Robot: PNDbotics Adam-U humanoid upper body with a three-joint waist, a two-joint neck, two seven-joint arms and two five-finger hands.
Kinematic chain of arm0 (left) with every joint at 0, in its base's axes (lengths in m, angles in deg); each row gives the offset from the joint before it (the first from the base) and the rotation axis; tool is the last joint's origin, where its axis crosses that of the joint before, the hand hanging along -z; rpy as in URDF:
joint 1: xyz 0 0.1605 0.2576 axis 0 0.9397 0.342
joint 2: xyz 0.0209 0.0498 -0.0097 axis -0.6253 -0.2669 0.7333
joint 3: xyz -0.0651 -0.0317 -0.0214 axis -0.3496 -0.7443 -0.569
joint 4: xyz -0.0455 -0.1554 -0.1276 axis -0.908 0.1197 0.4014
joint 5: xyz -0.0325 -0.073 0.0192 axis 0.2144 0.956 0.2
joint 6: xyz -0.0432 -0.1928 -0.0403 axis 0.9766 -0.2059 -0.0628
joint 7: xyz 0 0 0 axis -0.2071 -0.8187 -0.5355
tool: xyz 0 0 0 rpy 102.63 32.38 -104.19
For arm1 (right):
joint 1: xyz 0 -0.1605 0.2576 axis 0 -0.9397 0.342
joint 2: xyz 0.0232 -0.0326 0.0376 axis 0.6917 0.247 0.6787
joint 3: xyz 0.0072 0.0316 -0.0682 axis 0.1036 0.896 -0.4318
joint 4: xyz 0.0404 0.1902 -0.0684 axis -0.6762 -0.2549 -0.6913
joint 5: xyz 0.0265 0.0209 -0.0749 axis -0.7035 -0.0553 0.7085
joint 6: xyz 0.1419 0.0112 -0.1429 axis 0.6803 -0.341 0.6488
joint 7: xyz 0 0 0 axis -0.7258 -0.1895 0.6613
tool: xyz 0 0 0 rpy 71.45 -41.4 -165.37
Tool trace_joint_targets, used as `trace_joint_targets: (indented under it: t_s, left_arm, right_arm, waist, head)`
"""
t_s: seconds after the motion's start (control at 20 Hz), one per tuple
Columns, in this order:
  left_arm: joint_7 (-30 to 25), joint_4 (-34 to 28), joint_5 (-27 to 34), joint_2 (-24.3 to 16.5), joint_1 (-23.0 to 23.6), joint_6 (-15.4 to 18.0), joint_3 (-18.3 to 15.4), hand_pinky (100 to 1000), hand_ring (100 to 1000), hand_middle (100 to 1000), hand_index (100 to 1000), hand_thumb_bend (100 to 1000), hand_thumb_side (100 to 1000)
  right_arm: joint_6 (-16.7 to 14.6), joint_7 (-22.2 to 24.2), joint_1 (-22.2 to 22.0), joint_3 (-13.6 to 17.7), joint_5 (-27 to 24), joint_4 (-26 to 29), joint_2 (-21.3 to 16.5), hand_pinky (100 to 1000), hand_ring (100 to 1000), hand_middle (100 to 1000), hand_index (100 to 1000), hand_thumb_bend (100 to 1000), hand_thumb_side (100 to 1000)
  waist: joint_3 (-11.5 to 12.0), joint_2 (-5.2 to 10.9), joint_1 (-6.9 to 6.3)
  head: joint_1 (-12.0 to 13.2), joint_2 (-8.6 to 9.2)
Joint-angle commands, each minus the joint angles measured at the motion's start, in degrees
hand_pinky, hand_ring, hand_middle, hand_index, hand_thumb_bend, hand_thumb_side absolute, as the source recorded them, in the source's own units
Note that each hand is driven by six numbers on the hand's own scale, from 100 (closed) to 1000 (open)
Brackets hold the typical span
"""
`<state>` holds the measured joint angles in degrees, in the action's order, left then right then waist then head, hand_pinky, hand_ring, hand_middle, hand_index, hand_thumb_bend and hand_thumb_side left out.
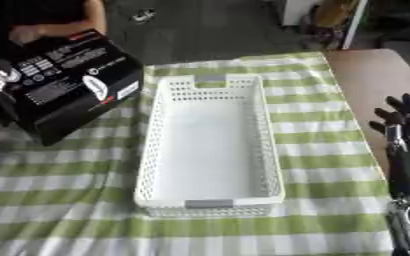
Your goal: Pick up objects on the table and place them in the box.
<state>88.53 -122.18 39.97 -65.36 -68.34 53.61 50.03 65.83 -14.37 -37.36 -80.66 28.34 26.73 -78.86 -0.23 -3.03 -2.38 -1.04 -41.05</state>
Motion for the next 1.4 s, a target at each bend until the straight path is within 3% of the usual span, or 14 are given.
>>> trace_joint_targets:
  t_s: [0.05,0.45,0.75,1.4]
  left_arm:
    - [0.8,-1.4,2.3,-1.6,-1.2,0.2,-0.6,100,147,350,199,100,383]
    - [0.9,-1.6,4.4,-1.1,-2.3,0.2,-0.4,100,146,349,198,100,387]
    - [-1.0,-3.9,4.3,-1.4,-4.9,-0.2,1.7,100,146,348,199,100,395]
    - [-8.8,-5.7,2.3,-4.1,-11.6,-2.5,9.9,100,143,347,200,100,390]
  right_arm:
    - [-0.1,0.0,0.3,0.3,0.0,0.7,-0.6,782,842,888,1000,100,600]
    - [-0.1,0.0,0.4,0.3,0.0,0.7,-0.6,782,842,888,1000,100,601]
    - [-0.1,0.1,0.4,0.2,0.0,0.6,-0.6,783,842,888,1000,100,602]
    - [-0.1,0.4,0.4,0.0,-0.1,0.5,-0.5,783,842,888,1000,100,601]
  waist:
    - [0.0,0.48,0.06]
    - [0.1,0.65,0.14]
    - [0.1,0.71,0.18]
    - [-0.4,0.68,0.1]
  head:
    - [-0.3,-0.11]
    - [-0.4,-0.01]
    - [-0.2,-0.1]
    - [0.4,-0.31]
